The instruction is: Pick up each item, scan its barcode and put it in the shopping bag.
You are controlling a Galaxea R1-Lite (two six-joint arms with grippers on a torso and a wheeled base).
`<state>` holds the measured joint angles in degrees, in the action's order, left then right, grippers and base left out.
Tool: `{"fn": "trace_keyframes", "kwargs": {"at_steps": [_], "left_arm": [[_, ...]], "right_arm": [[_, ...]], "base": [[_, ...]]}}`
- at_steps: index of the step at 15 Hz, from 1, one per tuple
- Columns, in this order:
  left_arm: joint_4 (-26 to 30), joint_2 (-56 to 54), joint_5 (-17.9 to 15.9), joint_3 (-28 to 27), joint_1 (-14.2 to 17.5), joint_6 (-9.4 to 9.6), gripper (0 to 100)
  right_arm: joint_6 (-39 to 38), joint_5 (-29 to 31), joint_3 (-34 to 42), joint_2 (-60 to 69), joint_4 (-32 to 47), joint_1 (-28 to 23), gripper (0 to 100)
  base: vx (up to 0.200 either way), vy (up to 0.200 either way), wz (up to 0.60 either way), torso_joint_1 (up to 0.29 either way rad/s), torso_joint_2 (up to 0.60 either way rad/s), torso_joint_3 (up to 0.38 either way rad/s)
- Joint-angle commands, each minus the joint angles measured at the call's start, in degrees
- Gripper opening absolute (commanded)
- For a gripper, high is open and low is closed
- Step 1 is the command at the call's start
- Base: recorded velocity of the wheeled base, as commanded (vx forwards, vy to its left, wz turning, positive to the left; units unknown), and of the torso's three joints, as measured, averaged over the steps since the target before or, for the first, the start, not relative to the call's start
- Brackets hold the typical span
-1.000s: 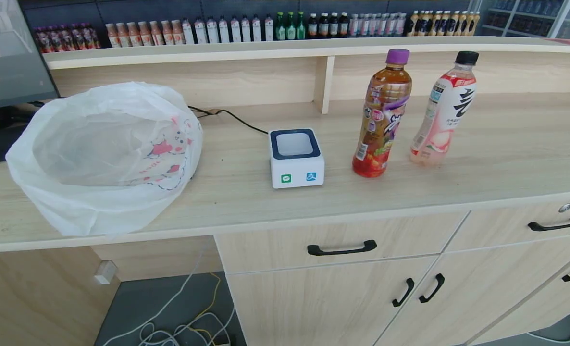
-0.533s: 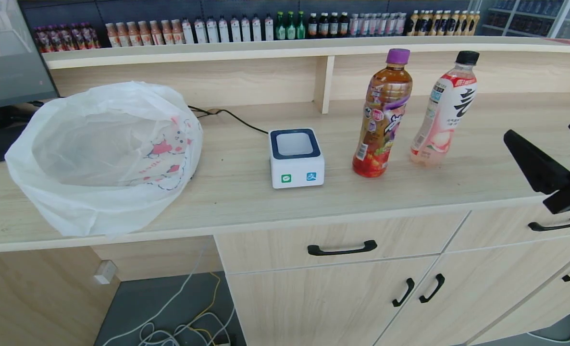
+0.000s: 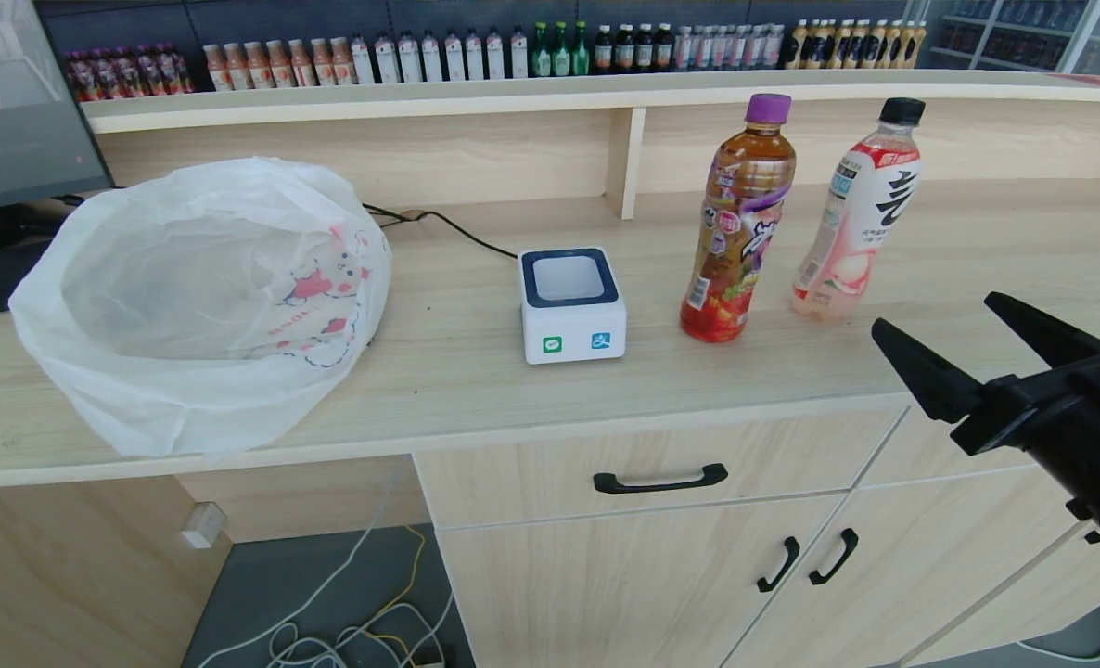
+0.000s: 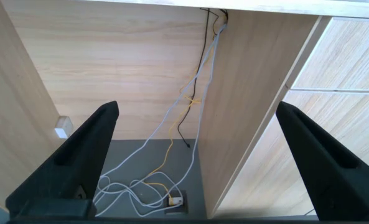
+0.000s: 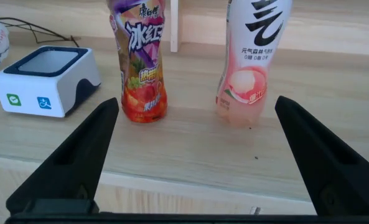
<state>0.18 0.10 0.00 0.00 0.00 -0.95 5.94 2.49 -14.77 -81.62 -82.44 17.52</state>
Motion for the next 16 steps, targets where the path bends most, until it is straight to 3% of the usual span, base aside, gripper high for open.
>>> {"fn": "trace_keyframes", "kwargs": {"at_steps": [1,10,16], "left_arm": [[-0.1,0.1,0.0,0.0,0.0,-0.02,100],[0.0,0.1,0.0,0.0,0.0,-0.19,100],[0.0,0.1,0.1,0.0,0.0,-0.81,100]], "right_arm": [[0.0,-0.1,-1.3,-2.9,-0.1,0.1,100],[-0.1,-0.3,-13.7,-13.3,-0.5,1.7,100],[-0.1,0.2,-20.4,-17.6,0.5,6.3,100]], "base": [[0.000,0.000,0.00,0.000,0.00,0.000],[0.000,0.000,0.00,0.000,0.00,0.000],[0.000,0.000,0.00,0.000,0.00,0.000]]}}
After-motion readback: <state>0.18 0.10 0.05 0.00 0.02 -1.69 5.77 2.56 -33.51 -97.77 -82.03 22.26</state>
